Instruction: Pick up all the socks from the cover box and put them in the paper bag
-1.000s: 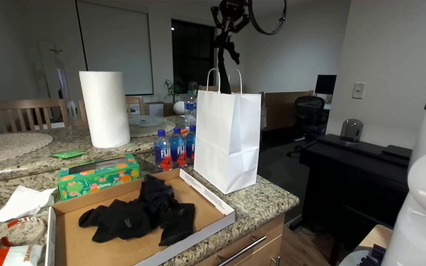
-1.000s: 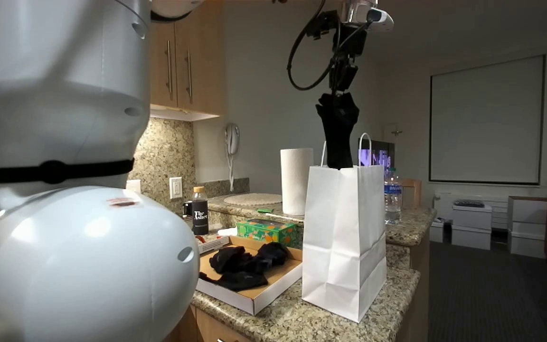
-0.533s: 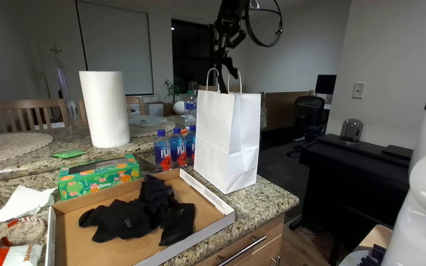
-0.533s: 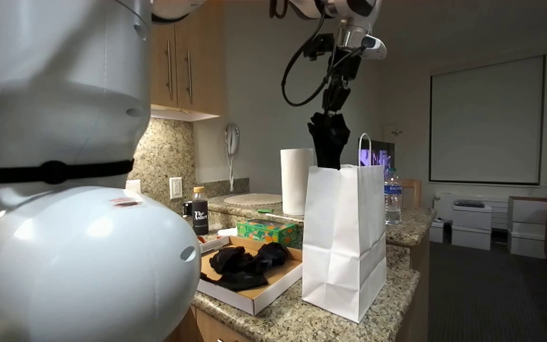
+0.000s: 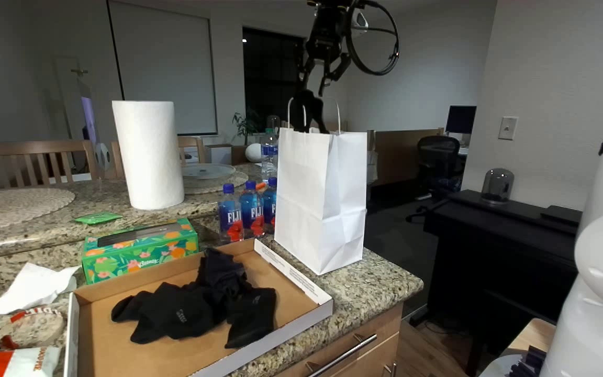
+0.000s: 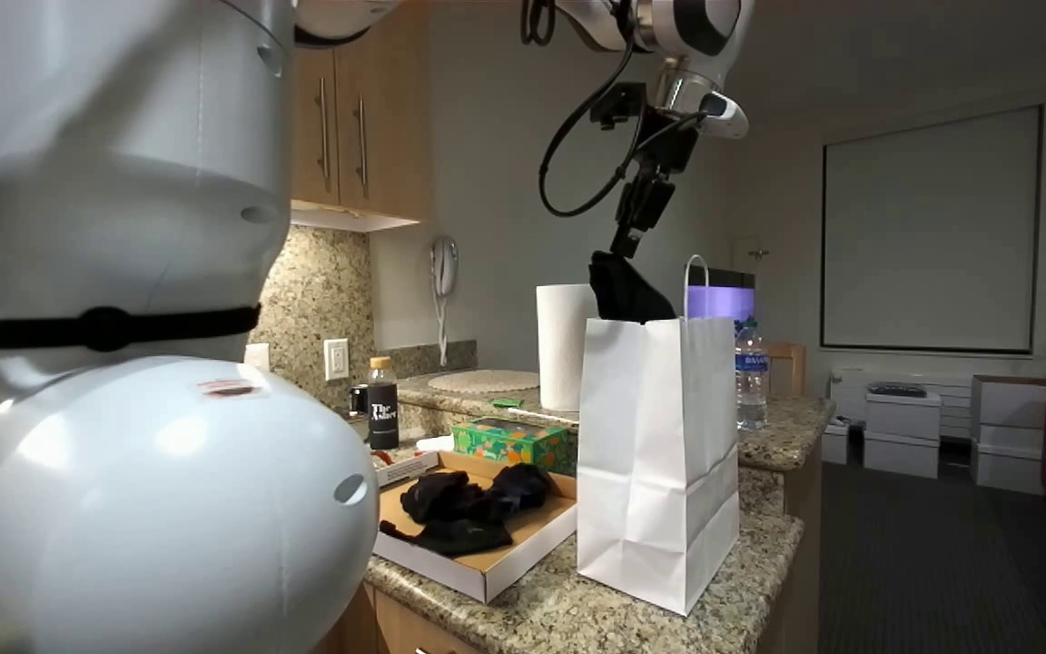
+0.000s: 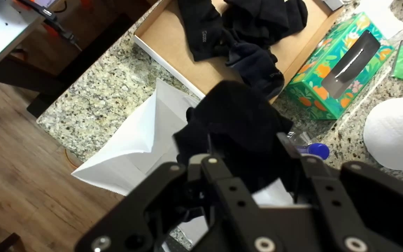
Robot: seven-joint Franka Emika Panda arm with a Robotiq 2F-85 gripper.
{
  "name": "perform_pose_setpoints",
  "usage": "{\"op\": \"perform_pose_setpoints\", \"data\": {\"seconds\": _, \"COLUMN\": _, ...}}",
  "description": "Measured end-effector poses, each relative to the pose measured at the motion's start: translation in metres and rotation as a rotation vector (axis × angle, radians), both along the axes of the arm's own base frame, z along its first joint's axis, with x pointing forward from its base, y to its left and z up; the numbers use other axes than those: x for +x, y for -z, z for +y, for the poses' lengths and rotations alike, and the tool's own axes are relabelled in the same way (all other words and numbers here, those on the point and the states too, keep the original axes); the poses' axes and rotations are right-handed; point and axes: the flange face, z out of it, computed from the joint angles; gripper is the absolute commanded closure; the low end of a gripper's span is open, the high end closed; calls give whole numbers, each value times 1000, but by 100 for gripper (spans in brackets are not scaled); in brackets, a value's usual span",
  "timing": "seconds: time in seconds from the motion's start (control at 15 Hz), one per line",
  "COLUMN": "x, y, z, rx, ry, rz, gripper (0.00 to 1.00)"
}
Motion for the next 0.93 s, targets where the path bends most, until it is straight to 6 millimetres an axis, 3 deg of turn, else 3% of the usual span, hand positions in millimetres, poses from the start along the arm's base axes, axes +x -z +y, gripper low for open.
{"op": "perform_pose_setpoints", "data": {"seconds": 0.27, "x": -4, "y": -8, "z": -9, "rx": 16, "ry": 19, "rz": -19, "gripper": 2}}
{"op": "perform_pose_setpoints", "data": {"seconds": 0.6, "x": -25, "y": -42, "z": -8, "rx": 17, "ry": 13, "rz": -90, "gripper": 0}}
{"op": "perform_pose_setpoints", "data": {"seconds": 0.73, "x": -36, "y": -59, "z": 11, "rx": 17, "ry": -46, "rz": -124, "gripper": 0}}
{"op": "perform_pose_setpoints", "data": {"seconds": 0.93, "x": -52, "y": -66, "z": 71, "rx": 5, "ry": -198, "rz": -132, "gripper": 0}}
